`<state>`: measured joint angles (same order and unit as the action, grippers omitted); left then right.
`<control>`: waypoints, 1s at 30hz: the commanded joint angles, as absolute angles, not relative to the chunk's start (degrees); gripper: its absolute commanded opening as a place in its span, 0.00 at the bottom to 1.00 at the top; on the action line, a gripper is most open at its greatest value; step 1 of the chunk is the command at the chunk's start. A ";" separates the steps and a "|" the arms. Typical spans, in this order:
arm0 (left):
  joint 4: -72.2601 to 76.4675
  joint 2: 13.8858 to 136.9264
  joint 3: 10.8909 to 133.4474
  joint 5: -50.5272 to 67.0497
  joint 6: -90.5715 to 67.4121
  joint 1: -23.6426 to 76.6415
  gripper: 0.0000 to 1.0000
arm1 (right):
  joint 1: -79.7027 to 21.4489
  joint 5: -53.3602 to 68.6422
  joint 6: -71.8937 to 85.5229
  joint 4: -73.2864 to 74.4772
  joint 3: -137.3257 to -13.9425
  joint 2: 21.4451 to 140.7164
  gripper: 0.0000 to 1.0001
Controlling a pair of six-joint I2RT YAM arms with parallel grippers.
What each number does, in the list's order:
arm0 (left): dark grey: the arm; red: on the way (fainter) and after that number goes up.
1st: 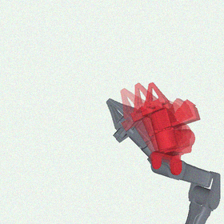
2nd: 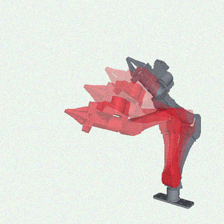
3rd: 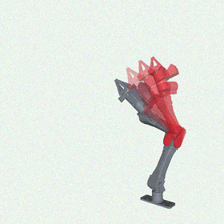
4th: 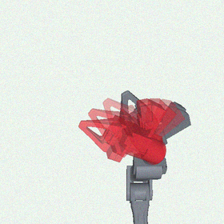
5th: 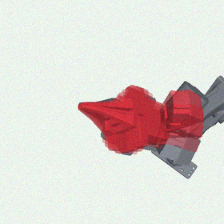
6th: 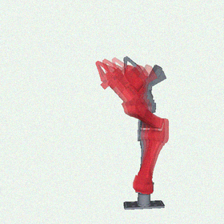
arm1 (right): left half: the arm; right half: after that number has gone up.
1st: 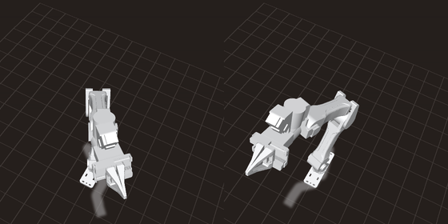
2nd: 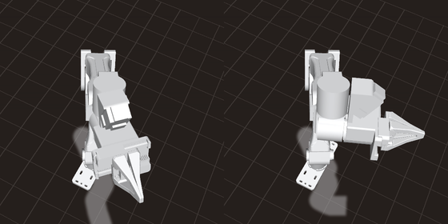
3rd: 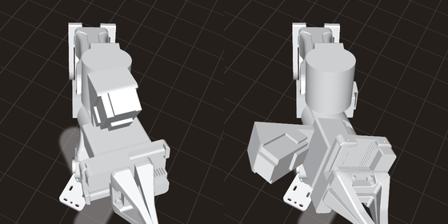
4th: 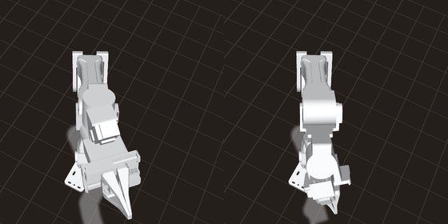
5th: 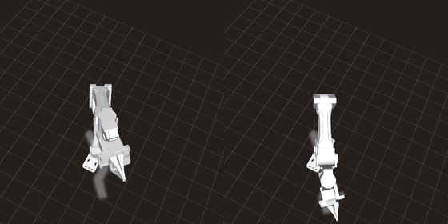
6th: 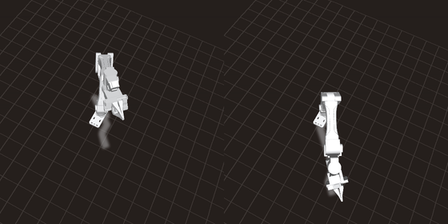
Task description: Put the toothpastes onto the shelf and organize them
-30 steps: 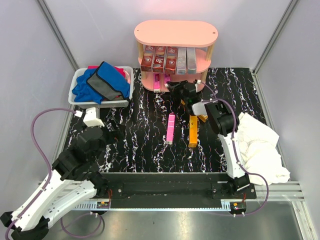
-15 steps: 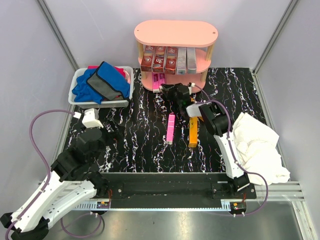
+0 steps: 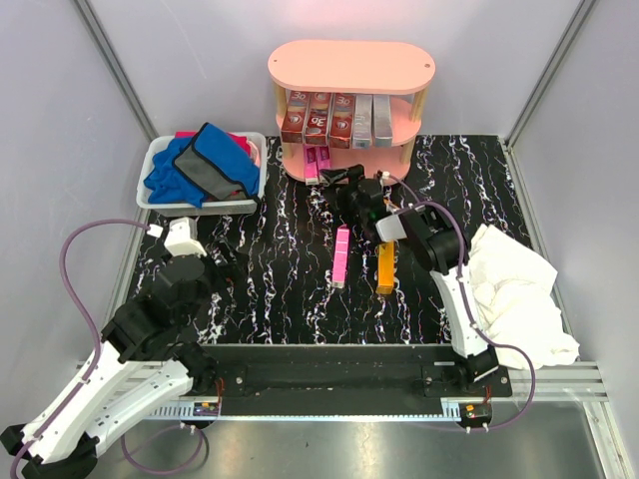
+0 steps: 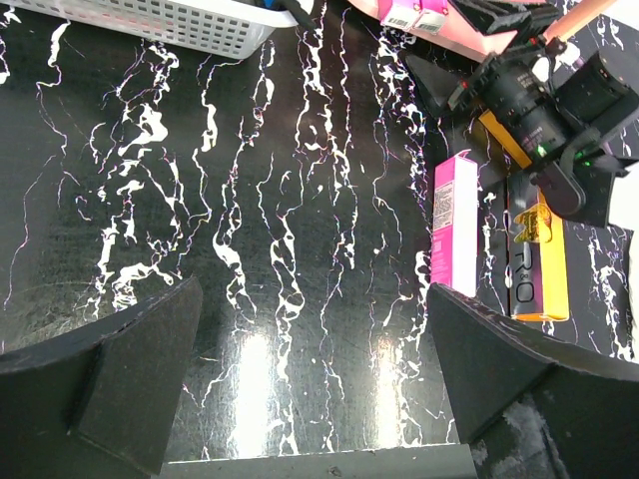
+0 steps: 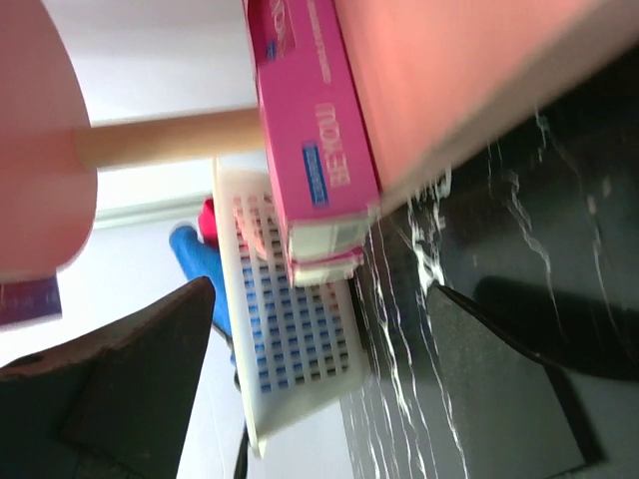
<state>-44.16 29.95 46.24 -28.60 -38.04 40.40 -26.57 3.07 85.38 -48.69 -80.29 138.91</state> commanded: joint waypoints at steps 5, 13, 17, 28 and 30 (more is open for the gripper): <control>-42.89 32.43 47.63 -27.69 -37.44 40.61 0.99 | -27.07 9.23 82.53 -47.02 -68.04 130.53 0.98; -38.24 42.17 50.45 -21.46 -34.63 40.61 0.99 | -25.84 9.76 78.05 -49.22 -53.63 115.33 0.98; -34.29 48.50 52.73 -17.06 -32.79 40.61 0.99 | -25.14 8.27 74.89 -47.56 -44.59 105.66 0.98; -24.89 69.16 57.83 -5.19 -29.97 40.61 0.99 | -24.52 -1.12 59.43 -18.13 -34.29 67.26 0.99; -23.65 73.99 59.06 -4.05 -29.71 40.69 0.99 | -24.43 -4.11 54.69 -10.34 -34.10 59.61 0.97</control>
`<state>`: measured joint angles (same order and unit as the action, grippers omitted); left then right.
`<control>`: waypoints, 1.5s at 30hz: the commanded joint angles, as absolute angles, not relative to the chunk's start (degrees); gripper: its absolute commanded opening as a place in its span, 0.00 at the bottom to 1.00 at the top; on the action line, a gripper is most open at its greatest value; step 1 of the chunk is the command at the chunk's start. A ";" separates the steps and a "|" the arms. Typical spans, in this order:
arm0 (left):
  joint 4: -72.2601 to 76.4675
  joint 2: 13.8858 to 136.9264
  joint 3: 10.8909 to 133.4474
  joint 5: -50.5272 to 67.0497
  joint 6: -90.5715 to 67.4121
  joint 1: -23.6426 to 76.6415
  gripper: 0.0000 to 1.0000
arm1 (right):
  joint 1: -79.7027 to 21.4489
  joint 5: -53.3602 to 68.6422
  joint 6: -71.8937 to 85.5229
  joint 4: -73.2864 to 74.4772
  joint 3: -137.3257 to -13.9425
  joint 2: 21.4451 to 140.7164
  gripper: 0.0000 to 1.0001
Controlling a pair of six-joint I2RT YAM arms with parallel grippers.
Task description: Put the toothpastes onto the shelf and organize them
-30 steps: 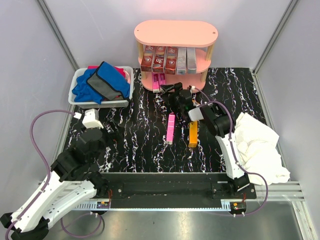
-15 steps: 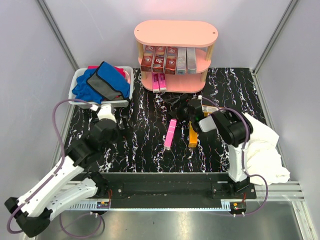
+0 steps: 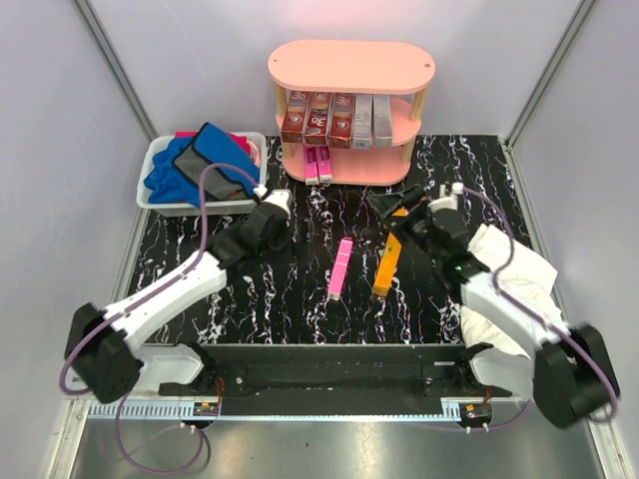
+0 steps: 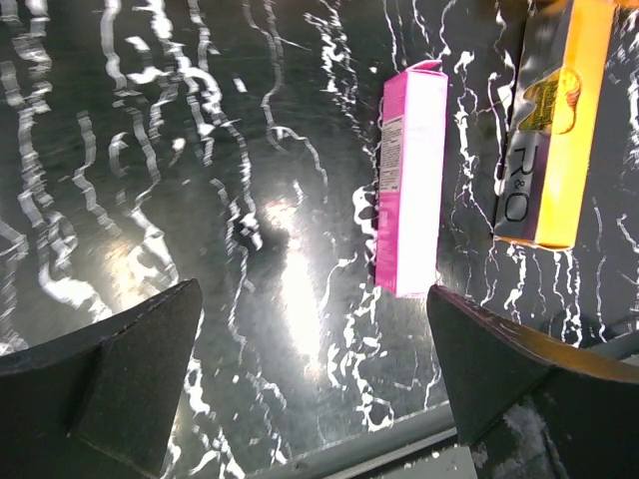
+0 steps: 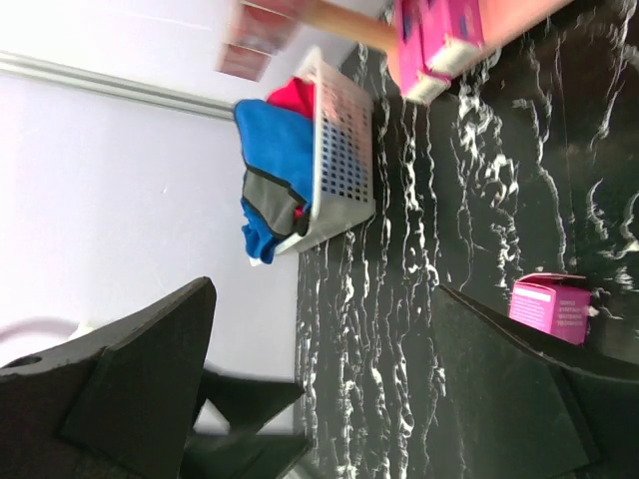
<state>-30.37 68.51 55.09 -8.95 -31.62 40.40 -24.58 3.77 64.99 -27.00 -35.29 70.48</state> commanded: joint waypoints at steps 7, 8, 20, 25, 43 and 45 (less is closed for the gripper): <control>-17.41 89.72 66.95 1.13 -27.42 41.22 0.99 | -24.17 -11.34 48.08 -0.88 -35.16 49.75 0.91; -17.05 92.61 67.84 1.58 -27.42 41.22 0.99 | -24.08 -11.08 47.82 -0.79 -35.42 49.92 0.91; -21.18 110.03 80.58 2.03 -25.49 43.42 0.99 | -24.00 -10.28 47.90 -2.37 -34.63 51.59 0.89; -26.27 115.12 85.42 -2.11 -26.19 43.59 0.86 | -23.91 -10.55 47.64 -2.72 -34.45 51.68 0.88; -27.95 117.69 88.16 -3.78 -26.98 43.51 0.31 | -23.55 -10.63 46.94 -3.34 -33.49 49.84 0.88; -27.25 115.50 87.37 -3.16 -27.42 43.42 0.28 | -23.47 -10.98 46.85 -3.52 -33.05 49.31 0.88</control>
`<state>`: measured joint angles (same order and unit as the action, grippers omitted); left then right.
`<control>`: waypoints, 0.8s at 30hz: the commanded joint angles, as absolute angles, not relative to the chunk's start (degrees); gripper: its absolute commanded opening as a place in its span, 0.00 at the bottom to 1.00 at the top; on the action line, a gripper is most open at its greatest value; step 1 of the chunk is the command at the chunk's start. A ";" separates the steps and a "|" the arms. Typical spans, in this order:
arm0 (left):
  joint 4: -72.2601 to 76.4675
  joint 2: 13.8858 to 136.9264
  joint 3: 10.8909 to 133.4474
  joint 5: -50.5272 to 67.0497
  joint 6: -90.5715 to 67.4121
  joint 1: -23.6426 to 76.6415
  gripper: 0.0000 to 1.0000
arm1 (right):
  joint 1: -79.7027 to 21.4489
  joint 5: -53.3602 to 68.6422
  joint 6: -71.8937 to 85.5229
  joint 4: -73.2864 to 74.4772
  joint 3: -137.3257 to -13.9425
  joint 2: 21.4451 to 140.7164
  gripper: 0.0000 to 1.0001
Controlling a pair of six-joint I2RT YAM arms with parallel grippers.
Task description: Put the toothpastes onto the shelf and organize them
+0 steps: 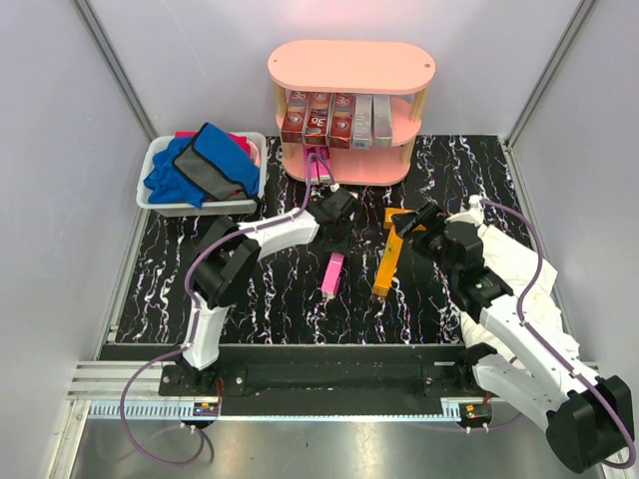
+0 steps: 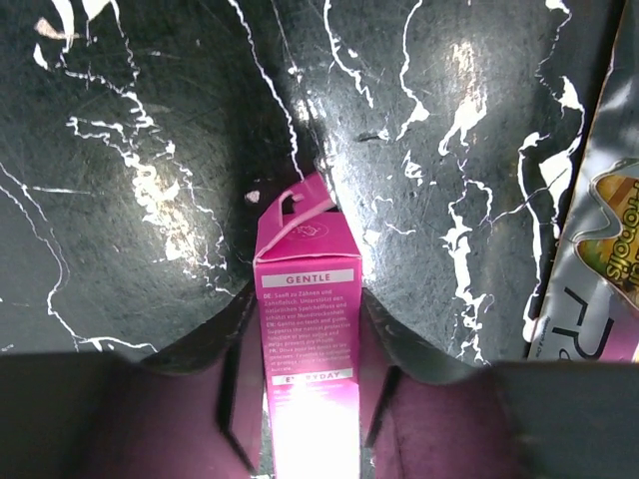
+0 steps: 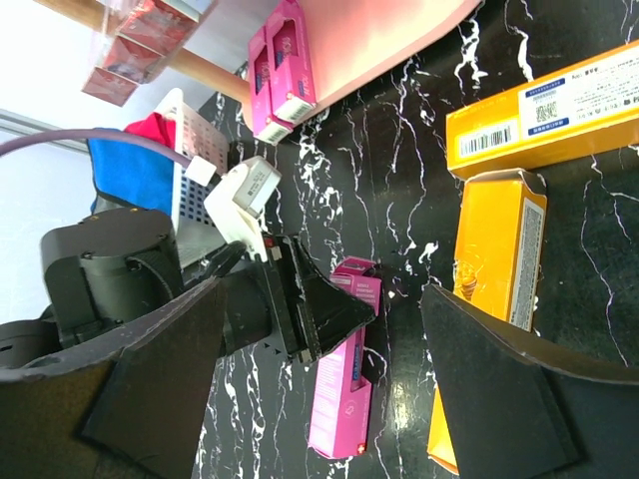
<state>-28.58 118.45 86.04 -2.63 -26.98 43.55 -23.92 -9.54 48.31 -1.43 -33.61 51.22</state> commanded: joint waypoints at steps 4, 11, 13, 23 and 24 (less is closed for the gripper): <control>-26.37 110.40 85.52 -3.25 -27.69 43.42 0.29 | -23.47 -10.55 46.50 -3.69 -33.05 48.95 0.88; -22.52 100.47 80.61 1.04 -28.29 42.63 0.29 | -23.55 -7.74 45.18 -5.18 -33.49 50.62 0.89; -20.23 96.78 76.84 3.24 -29.52 41.84 0.29 | -23.47 -6.33 45.18 -5.71 -33.84 51.41 0.90; 11.02 80.35 52.95 25.91 -47.42 28.32 0.28 | -23.99 2.81 48.25 -11.86 -34.45 56.69 0.91; 13.51 77.63 50.82 26.45 -49.11 27.08 0.28 | -24.52 3.60 49.12 -12.65 -34.19 57.30 0.91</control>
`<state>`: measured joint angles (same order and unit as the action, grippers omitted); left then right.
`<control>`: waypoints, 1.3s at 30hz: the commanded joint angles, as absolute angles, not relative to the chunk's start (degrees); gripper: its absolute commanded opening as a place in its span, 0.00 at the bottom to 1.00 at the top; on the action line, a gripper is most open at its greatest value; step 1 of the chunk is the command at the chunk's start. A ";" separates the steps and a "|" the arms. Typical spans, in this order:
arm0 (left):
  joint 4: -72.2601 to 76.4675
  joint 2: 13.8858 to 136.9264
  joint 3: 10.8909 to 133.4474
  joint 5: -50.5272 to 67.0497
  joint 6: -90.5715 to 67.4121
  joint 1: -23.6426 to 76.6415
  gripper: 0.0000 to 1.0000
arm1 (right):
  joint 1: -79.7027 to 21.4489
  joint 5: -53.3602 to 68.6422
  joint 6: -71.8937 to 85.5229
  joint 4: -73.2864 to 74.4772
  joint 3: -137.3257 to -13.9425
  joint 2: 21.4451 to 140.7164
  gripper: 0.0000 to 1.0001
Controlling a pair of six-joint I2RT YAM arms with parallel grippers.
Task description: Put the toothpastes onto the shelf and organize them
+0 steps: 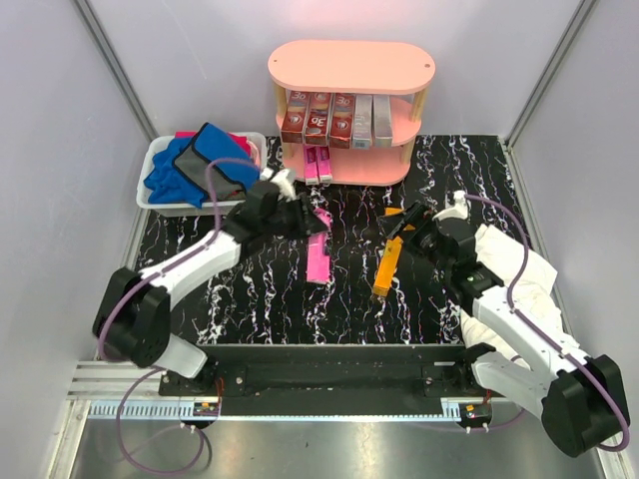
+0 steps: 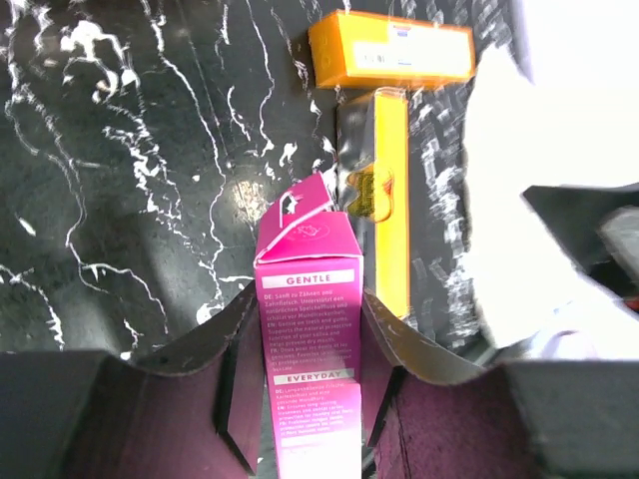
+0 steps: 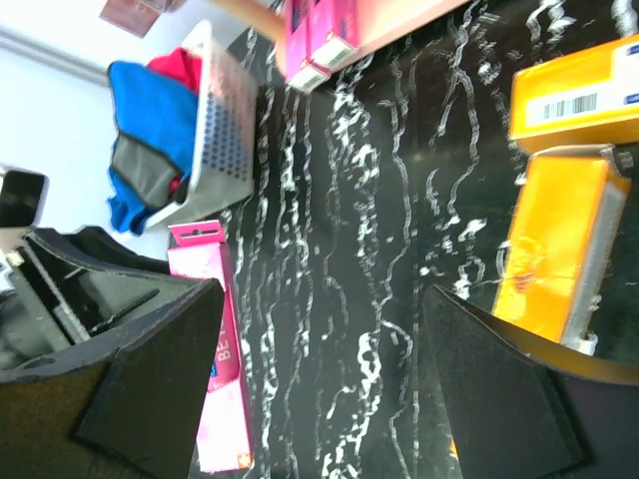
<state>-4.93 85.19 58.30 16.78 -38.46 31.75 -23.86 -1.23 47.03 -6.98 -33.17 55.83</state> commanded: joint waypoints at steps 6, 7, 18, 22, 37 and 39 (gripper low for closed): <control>27.23 67.17 39.40 27.07 -59.75 18.64 0.27 | -31.54 3.00 49.40 -18.19 -35.76 60.63 0.93; 28.55 66.02 38.07 26.29 -61.07 17.68 0.27 | -34.34 2.55 49.31 -19.67 -36.29 61.43 0.93; 40.95 57.48 29.62 29.96 -75.14 6.25 0.27 | -50.00 7.03 50.63 -39.27 -41.66 76.01 0.93; 46.04 58.18 28.57 33.83 -78.39 4.14 0.27 | -51.85 10.98 51.24 -48.31 -42.54 79.97 0.93; 45.00 55.99 28.74 37.71 -76.91 3.78 0.27 | -51.94 20.21 59.94 -65.91 -43.42 89.29 0.66; 44.21 55.64 28.57 37.62 -76.56 3.78 0.27 | -51.94 20.30 61.17 -67.32 -43.42 89.82 0.59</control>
<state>40.40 57.89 28.32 35.66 -76.84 4.08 -51.66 17.56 58.33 -58.43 -41.04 88.77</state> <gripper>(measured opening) 0.384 0.648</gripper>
